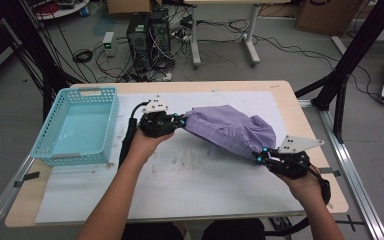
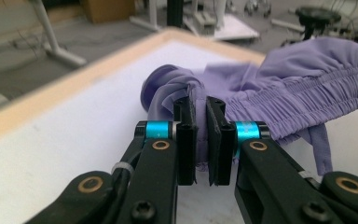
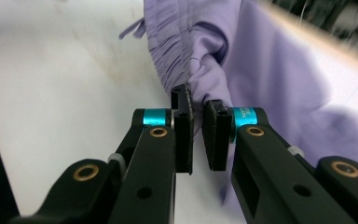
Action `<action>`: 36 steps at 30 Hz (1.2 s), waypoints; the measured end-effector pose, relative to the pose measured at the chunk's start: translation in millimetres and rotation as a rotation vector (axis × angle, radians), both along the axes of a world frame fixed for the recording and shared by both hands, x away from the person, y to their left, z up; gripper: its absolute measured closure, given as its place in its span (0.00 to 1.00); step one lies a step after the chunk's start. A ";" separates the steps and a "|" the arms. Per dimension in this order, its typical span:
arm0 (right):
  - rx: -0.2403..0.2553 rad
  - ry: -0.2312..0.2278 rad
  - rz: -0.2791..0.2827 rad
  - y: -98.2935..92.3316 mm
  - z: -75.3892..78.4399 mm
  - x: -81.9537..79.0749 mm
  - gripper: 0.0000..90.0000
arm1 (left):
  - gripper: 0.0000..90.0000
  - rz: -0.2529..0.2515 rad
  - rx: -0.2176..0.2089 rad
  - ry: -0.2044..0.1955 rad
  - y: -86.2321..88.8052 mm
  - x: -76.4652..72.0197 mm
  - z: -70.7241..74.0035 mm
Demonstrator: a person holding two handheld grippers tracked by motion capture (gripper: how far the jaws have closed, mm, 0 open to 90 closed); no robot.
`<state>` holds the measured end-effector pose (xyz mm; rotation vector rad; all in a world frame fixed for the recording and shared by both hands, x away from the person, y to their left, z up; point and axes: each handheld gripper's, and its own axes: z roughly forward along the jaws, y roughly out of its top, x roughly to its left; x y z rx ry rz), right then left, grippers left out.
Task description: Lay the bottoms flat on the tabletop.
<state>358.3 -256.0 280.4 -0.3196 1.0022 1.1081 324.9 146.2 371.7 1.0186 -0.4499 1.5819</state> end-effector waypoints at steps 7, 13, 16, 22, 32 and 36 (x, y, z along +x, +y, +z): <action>-0.029 -0.141 0.036 16.0 -6.7 -66.0 0.94 | 0.93 -0.064 -0.022 -0.137 23.4 -59.0 -26.0; 0.010 -0.068 0.044 26.8 20.6 -61.0 0.94 | 0.74 -0.042 -0.063 -0.080 23.3 -50.0 -10.7; 0.085 0.036 0.016 28.3 53.1 -26.6 0.94 | 0.60 -0.012 -0.075 -0.007 16.6 -25.3 0.3; 0.227 0.134 -0.045 27.0 105.7 7.5 0.94 | 0.54 0.040 -0.090 0.073 15.2 8.7 8.5; 0.390 0.148 0.012 -1.5 130.1 17.4 0.61 | 0.55 0.155 -0.040 0.156 1.6 49.3 15.6; 0.339 0.109 0.002 -3.9 106.2 13.1 0.61 | 0.59 0.216 -0.015 0.173 -10.4 66.5 19.1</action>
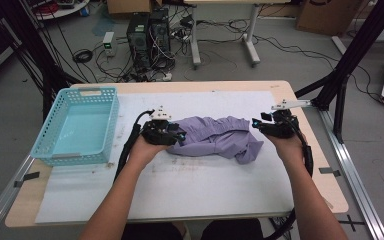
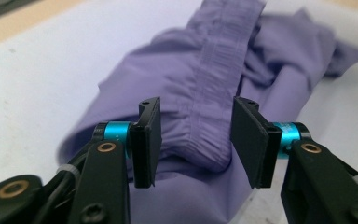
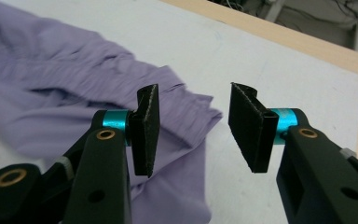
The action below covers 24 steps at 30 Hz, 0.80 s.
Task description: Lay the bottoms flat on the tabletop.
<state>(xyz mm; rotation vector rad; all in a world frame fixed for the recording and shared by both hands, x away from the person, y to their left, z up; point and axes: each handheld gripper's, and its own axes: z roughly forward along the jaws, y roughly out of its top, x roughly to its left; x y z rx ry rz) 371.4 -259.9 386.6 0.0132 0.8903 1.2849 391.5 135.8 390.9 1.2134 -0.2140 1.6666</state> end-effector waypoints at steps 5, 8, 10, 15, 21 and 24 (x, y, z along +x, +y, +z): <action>-0.053 -0.025 -0.015 -0.6 -32.0 5.5 0.61 | 0.65 0.058 0.008 0.028 -11.8 24.0 5.0; -0.063 -0.027 -0.012 -1.9 -45.3 14.1 0.61 | 0.73 0.120 0.017 0.015 -21.3 37.3 7.4; -0.065 -0.018 0.003 -2.1 -50.9 21.3 0.61 | 0.82 0.121 0.012 0.013 -23.6 39.6 8.4; -0.086 0.003 0.001 -0.4 -56.0 35.9 0.63 | 0.95 0.047 0.015 -0.009 -18.6 21.8 3.8; -0.102 0.003 -0.026 3.4 -54.3 38.3 0.64 | 0.96 -0.177 -0.058 -0.032 4.7 -16.3 11.0; -0.113 0.010 -0.027 4.7 -54.5 38.8 0.64 | 0.96 -0.220 -0.110 -0.016 9.9 -29.1 28.0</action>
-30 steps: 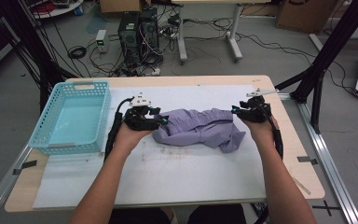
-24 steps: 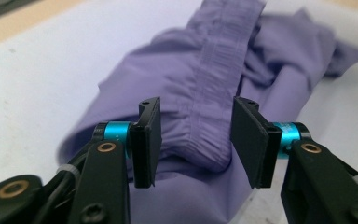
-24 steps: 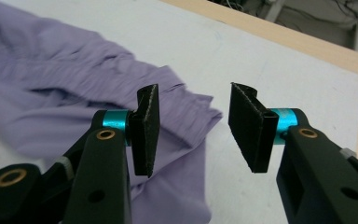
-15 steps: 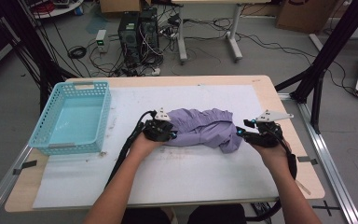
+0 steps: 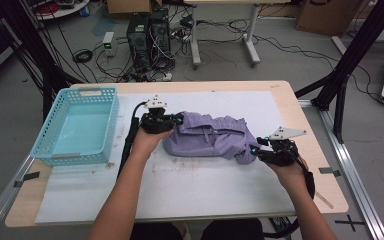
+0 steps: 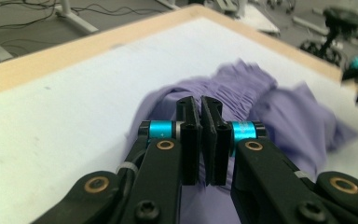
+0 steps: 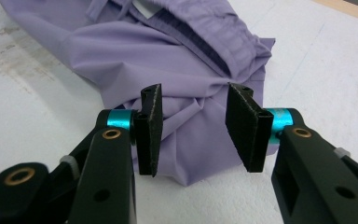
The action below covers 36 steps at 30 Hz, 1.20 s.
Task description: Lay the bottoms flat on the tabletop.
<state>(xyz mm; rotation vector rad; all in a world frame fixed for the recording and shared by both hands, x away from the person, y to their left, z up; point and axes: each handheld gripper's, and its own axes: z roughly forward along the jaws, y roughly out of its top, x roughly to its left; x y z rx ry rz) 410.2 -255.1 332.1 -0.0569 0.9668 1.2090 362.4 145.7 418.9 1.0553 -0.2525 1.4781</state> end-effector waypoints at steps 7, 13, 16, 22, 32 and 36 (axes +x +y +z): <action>-0.005 -0.004 -0.005 1.1 -2.3 0.3 0.64 | 0.95 0.025 -0.120 0.044 -10.4 4.8 54.4; -0.016 -0.005 -0.014 3.2 -2.6 1.9 0.64 | 0.72 0.045 -0.150 0.170 -7.2 38.4 76.0; -0.021 -0.028 -0.037 5.4 6.0 -0.5 0.64 | 0.57 0.069 -0.124 0.142 -8.1 29.1 68.4; -0.010 -0.048 -0.033 10.4 39.0 -6.5 0.66 | 0.51 0.017 -0.099 0.049 4.1 -1.1 38.2; -0.034 -0.012 -0.212 46.3 89.4 18.8 0.69 | 0.49 0.032 -0.083 0.009 32.3 -4.4 -7.4; -0.043 -0.006 -0.270 56.7 92.3 26.1 0.90 | 0.49 0.030 -0.066 0.008 35.3 -0.6 -14.6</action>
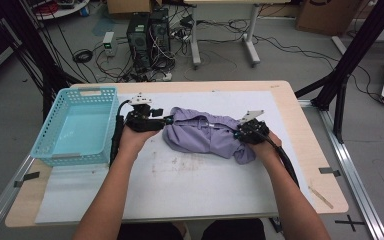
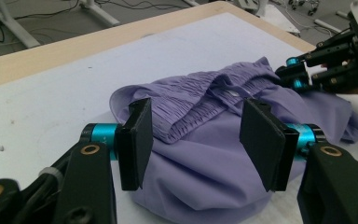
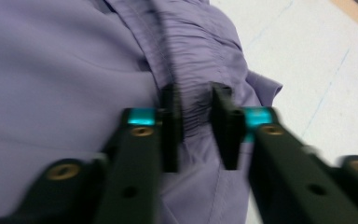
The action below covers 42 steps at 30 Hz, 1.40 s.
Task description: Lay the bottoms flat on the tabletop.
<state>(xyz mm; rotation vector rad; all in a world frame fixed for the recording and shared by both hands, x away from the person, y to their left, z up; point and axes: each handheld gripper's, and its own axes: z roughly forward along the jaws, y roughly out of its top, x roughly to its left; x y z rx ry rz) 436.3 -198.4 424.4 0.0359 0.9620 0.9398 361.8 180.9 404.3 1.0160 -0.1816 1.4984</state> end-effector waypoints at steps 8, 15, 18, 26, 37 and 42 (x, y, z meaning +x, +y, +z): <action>0.111 -0.153 0.124 -9.9 16.1 -39.1 0.99 | 0.50 0.021 0.053 -0.002 -7.2 1.8 -7.9; 0.206 -0.037 0.110 -23.0 37.4 -33.5 0.87 | 0.50 0.034 0.040 0.011 -1.9 11.0 -11.7; 0.185 -0.015 0.122 -26.6 26.2 -41.6 0.72 | 0.49 0.049 0.030 0.038 0.2 20.0 -11.1; 0.034 0.024 0.172 -23.7 -36.2 -52.0 0.66 | 0.49 0.120 0.057 0.116 -10.8 51.2 -11.7; -0.084 0.144 0.045 -1.3 -65.5 -8.3 0.99 | 0.98 0.259 0.137 0.077 -37.8 69.6 -17.0; -0.093 0.062 0.108 -11.0 -72.2 -28.4 1.00 | 0.99 0.184 0.115 -0.006 -21.8 43.3 -26.8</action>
